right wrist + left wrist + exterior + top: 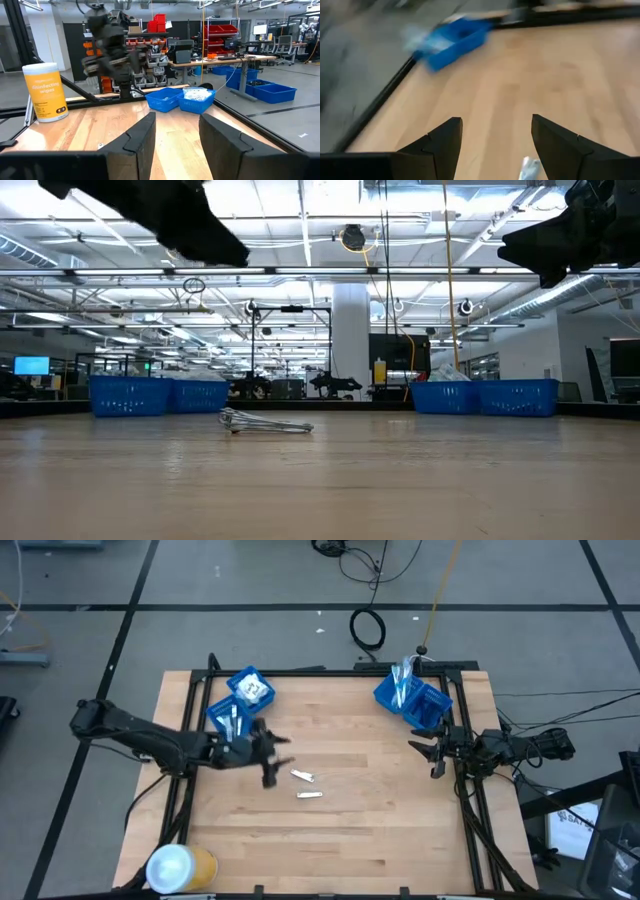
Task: Pick & Place Travel size toiletries
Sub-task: Put the silver nail cutter into the left blue basket
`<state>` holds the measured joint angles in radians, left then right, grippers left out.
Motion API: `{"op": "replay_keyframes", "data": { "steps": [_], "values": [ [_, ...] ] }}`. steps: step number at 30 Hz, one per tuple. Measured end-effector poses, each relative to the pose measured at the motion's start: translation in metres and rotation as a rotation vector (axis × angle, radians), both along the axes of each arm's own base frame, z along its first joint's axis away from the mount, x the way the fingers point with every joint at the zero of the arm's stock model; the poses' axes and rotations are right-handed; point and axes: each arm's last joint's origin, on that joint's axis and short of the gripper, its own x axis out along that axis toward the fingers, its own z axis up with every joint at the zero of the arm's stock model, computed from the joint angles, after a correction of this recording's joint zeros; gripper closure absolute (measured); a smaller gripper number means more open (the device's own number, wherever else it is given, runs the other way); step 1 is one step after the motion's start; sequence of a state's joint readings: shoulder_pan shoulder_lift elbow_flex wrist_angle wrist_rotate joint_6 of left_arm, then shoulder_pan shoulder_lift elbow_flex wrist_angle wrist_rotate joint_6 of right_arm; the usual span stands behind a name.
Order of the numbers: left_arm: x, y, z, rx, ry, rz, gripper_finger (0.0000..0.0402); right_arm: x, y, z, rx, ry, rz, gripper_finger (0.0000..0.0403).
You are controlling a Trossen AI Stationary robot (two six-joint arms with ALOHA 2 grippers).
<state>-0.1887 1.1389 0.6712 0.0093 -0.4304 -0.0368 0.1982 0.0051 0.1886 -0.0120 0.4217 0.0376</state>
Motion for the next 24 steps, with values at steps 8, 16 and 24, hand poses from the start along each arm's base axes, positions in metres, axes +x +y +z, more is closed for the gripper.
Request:
{"op": "replay_keyframes", "data": {
  "steps": [8,16,24],
  "values": [
    [0.025,-0.025,-0.039,0.109,0.133,-0.187,0.0167,0.000,0.000,0.000,0.001,0.000,0.000,0.0264],
    [0.043,-0.024,-0.100,-0.007,0.349,-0.188,0.0167,0.000,0.000,0.000,0.003,0.000,0.000,0.0264],
    [0.051,-0.017,-0.129,-0.031,0.415,-0.150,0.0167,0.000,0.000,0.000,0.003,-0.001,0.000,0.0264]
  ]
}}
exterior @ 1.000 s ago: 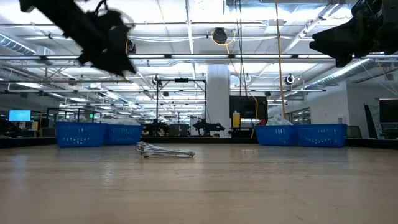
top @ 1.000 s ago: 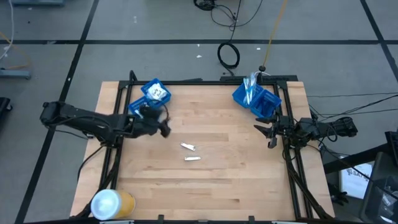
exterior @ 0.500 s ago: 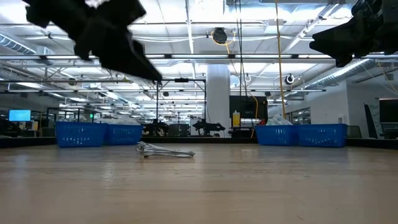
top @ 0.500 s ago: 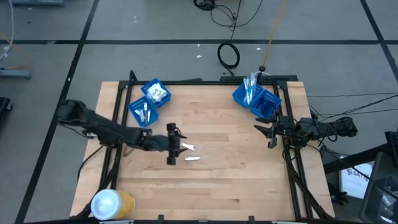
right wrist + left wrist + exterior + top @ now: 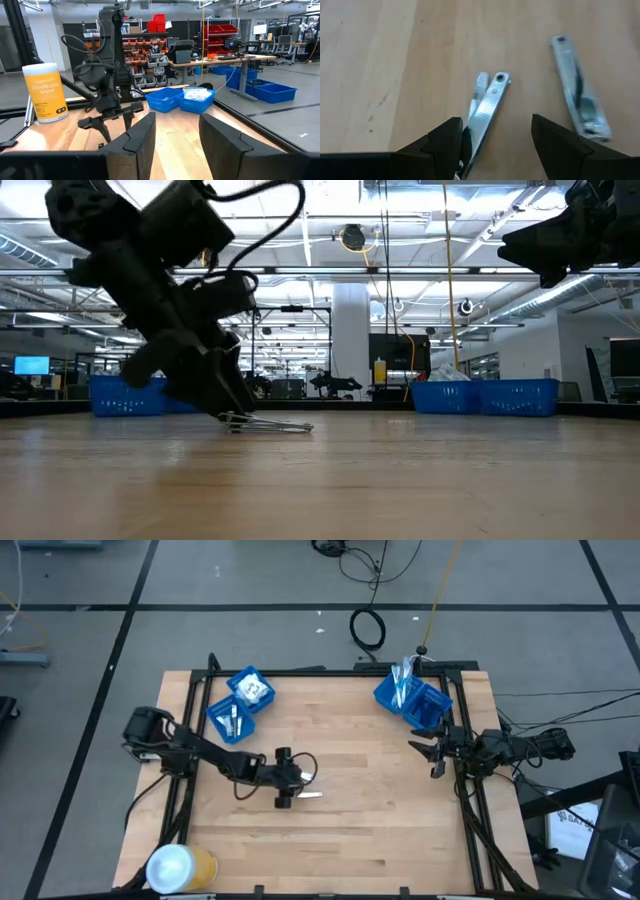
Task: Pick & Place Travel size toiletries
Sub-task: Put the silver nail cutter into the left blue basket
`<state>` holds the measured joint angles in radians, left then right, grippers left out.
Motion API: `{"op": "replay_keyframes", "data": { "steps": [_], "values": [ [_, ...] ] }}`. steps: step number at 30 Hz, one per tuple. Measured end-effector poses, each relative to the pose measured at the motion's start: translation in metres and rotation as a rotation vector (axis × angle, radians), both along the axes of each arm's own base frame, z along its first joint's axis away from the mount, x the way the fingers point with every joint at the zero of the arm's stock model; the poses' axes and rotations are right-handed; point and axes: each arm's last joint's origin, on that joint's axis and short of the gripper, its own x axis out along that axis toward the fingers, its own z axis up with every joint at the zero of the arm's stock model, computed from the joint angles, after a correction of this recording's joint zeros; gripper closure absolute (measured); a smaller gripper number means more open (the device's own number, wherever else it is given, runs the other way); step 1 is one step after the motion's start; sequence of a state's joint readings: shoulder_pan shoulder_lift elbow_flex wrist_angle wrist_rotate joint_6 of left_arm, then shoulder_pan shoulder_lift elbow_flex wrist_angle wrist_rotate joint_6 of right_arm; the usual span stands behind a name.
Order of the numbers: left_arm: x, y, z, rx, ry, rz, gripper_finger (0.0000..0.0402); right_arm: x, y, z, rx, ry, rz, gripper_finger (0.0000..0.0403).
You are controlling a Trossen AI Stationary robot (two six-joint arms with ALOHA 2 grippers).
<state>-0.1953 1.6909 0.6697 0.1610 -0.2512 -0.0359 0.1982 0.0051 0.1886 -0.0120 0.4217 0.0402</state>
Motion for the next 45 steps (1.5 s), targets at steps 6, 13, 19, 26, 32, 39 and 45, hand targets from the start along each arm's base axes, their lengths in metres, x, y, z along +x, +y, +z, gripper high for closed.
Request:
{"op": "replay_keyframes", "data": {
  "steps": [6,13,19,26,32,39,45],
  "values": [
    [0.002,0.014,-0.003,0.000,0.008,0.049,0.0167,0.000,0.000,0.000,0.000,0.001,0.000,0.0264],
    [0.002,0.026,-0.003,-0.052,0.030,0.072,0.0167,0.000,0.000,0.000,0.000,0.000,0.000,0.0264],
    [0.002,0.031,-0.005,-0.114,0.047,0.074,0.0167,0.000,0.000,0.000,0.000,0.001,0.000,0.0264],
    [0.004,0.032,-0.016,-0.127,0.083,0.076,0.0213,0.000,0.000,0.000,0.000,0.000,0.000,0.0264],
    [0.005,0.031,-0.023,-0.167,0.094,0.075,0.0307,0.000,0.000,0.000,0.000,0.001,0.000,0.0264],
    [0.008,0.031,-0.022,-0.172,0.058,0.045,0.0370,0.000,0.000,0.000,0.000,0.001,0.001,0.0264],
    [0.008,0.030,-0.022,-0.166,0.049,0.051,0.0356,0.000,0.000,0.000,0.000,0.001,0.002,0.0264]
  ]
}}
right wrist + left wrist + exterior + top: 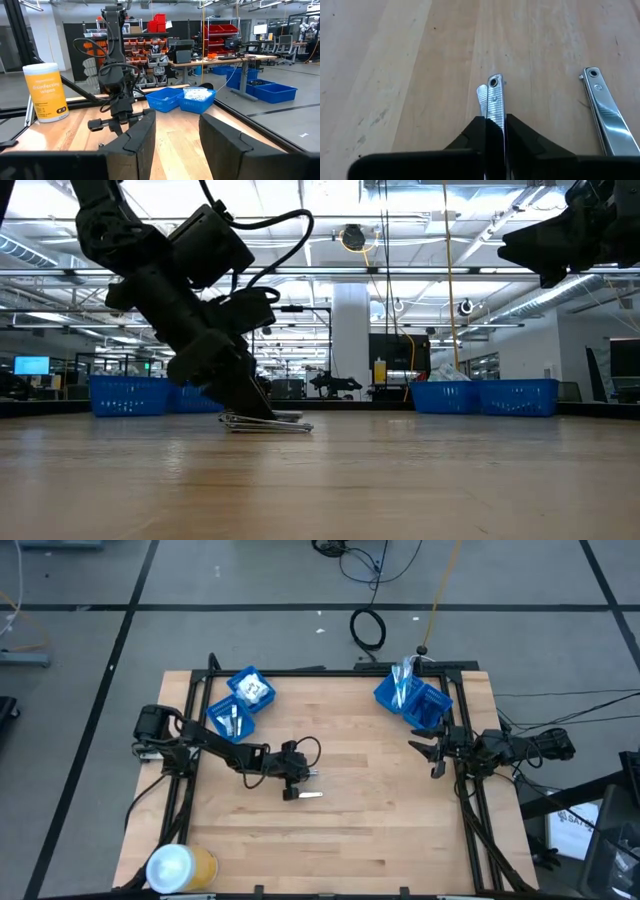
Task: Pick & Place Travel size toiletries
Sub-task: Put the silver nail cutter into the left blue basket
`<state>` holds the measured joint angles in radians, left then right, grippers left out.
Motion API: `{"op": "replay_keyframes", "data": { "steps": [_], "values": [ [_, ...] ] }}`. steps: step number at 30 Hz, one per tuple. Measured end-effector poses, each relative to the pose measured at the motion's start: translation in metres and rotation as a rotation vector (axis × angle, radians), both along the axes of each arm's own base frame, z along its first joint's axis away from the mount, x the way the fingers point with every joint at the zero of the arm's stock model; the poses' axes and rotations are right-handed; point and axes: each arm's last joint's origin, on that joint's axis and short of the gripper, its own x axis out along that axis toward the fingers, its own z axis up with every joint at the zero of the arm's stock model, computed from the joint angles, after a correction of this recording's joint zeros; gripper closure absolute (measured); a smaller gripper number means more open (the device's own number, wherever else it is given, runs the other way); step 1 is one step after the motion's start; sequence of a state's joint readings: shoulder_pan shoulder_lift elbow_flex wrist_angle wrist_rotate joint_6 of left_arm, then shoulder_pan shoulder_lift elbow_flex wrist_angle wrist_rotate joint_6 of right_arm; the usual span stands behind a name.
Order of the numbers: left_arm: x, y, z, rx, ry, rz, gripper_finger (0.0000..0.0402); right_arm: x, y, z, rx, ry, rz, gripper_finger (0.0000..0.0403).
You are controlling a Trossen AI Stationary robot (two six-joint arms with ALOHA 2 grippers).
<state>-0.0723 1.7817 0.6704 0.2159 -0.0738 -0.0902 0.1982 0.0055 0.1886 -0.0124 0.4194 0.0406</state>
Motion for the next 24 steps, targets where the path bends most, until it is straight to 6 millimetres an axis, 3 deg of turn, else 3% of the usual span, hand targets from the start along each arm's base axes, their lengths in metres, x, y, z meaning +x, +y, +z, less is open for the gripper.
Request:
{"op": "replay_keyframes", "data": {
  "steps": [3,7,12,20,24],
  "values": [
    [0.001,0.000,0.001,0.008,-0.018,0.017,0.0345,0.000,0.000,0.000,0.000,0.000,0.000,0.0264],
    [0.001,0.001,0.010,0.033,-0.048,0.027,0.0363,0.000,0.000,0.000,0.000,0.000,0.000,0.0264],
    [-0.005,0.003,0.036,0.100,-0.098,0.037,0.0391,0.000,0.000,0.000,-0.001,0.003,0.001,0.0264],
    [-0.024,0.009,0.082,0.168,-0.182,0.191,0.0392,0.000,0.000,-0.001,-0.002,0.007,-0.002,0.0264],
    [-0.035,0.012,0.096,0.169,-0.195,0.284,0.0392,0.000,0.000,-0.001,-0.001,0.007,-0.001,0.0264]
  ]
}}
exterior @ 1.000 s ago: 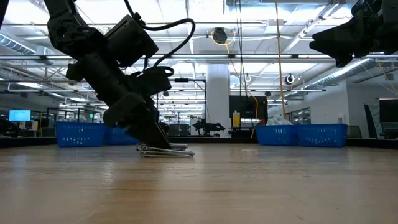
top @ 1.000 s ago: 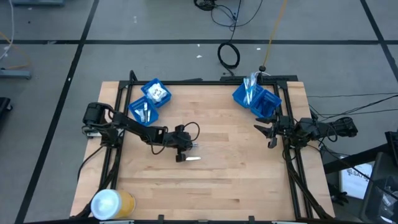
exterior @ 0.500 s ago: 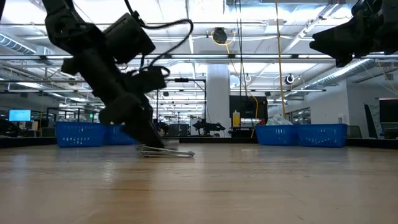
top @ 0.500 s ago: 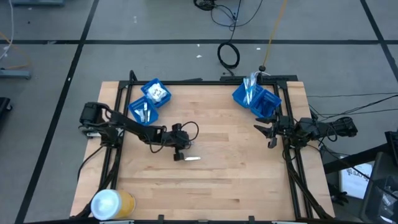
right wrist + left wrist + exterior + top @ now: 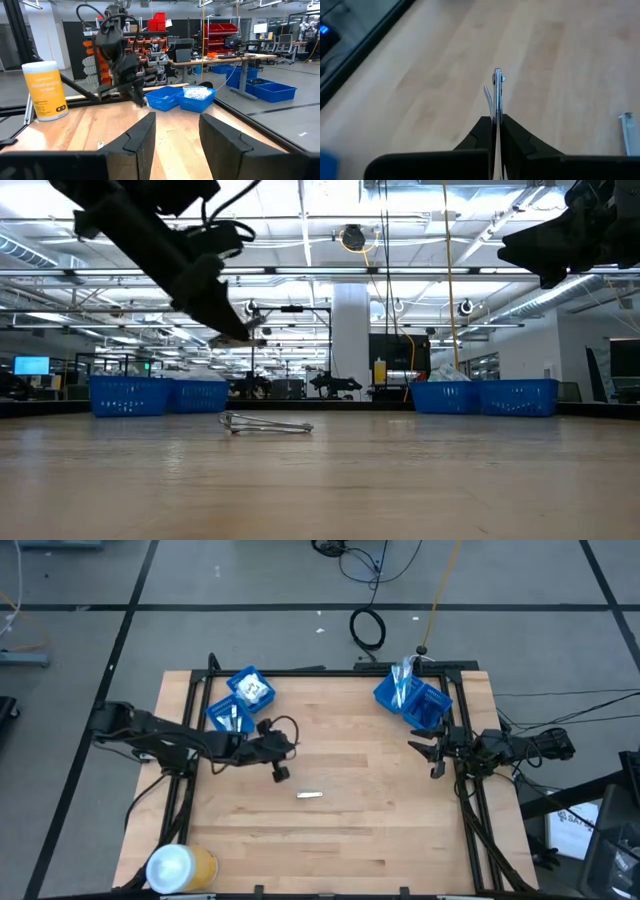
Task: Pick & Place Travel size toiletries
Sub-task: Put the silver nail cutter into the left blue basket
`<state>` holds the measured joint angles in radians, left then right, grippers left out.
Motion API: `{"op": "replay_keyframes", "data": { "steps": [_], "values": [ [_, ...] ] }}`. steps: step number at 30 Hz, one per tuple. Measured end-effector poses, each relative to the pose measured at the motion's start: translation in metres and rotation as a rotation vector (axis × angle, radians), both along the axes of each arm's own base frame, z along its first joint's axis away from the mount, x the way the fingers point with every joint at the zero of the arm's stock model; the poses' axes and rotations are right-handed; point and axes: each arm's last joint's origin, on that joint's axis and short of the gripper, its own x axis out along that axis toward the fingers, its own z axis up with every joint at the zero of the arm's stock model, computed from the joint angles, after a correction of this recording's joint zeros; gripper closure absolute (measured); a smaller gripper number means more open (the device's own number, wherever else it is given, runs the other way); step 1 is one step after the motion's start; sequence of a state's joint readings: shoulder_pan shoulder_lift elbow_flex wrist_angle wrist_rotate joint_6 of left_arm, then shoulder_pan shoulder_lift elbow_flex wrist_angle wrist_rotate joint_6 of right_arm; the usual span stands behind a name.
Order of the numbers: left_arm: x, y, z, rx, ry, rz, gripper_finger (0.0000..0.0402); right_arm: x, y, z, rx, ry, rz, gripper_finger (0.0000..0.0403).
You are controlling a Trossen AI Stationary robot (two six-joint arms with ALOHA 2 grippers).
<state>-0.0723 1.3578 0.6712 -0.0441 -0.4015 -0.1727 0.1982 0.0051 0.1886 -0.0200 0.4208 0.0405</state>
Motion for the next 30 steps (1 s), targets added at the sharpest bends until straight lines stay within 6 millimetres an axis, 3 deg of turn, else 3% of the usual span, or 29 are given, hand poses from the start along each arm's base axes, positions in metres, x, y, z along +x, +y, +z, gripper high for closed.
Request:
{"op": "replay_keyframes", "data": {
  "steps": [8,20,25,30],
  "values": [
    [-0.029,0.007,0.016,-0.028,-0.004,0.271,0.0392,0.000,0.000,0.000,0.000,0.000,0.002,0.0264],
    [-0.089,0.016,0.038,-0.027,-0.070,0.669,0.0392,0.000,0.000,0.000,0.000,0.000,0.002,0.0264],
    [-0.107,0.019,0.032,-0.033,-0.121,0.753,0.0392,0.000,0.000,0.000,0.000,0.000,0.002,0.0264],
    [-0.120,0.024,0.014,-0.063,-0.137,0.830,0.0392,0.000,0.000,0.000,0.000,0.000,0.002,0.0264]
  ]
}}
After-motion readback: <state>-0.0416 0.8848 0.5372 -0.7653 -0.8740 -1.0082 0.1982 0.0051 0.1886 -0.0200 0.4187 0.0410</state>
